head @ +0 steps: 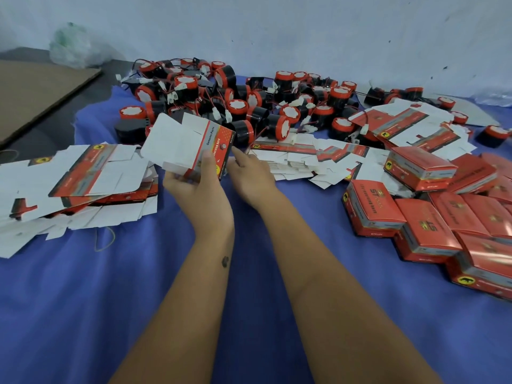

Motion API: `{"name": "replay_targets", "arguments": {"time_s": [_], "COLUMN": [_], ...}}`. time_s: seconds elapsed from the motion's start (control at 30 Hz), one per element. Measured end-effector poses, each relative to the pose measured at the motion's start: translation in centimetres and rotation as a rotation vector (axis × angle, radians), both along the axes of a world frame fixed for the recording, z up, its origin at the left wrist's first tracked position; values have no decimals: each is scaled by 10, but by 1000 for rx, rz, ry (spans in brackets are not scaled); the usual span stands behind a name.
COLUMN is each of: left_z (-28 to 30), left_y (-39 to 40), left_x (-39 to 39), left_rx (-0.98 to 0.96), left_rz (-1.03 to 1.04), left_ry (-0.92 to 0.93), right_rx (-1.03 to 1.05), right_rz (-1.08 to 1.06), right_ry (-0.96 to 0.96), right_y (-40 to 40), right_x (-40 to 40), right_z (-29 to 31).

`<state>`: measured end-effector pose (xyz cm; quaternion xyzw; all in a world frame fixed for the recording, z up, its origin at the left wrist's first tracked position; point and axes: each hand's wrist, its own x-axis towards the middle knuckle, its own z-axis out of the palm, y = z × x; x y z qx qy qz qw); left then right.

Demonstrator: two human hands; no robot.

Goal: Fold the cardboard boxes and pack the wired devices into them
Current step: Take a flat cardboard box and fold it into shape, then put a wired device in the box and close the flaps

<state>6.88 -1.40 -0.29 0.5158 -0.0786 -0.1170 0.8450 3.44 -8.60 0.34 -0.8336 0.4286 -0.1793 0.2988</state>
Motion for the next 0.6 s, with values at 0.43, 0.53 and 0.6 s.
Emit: {"name": "replay_targets", "arguments": {"time_s": [0.43,0.53,0.6], "left_z": [2,4,5], "left_y": [5,7,9], "left_x": [-5,-8,-11], "left_rx": [5,-54,-81], "left_rz": [-80,-129,-152], "left_ry": [11,23,11], "right_rx": [282,290,302], "right_rz": [-37,50,30], "right_ry": [-312,-56,39], "right_y": [8,11,12], "right_x": [-78,-107,-121], "right_z": [30,43,52]}}
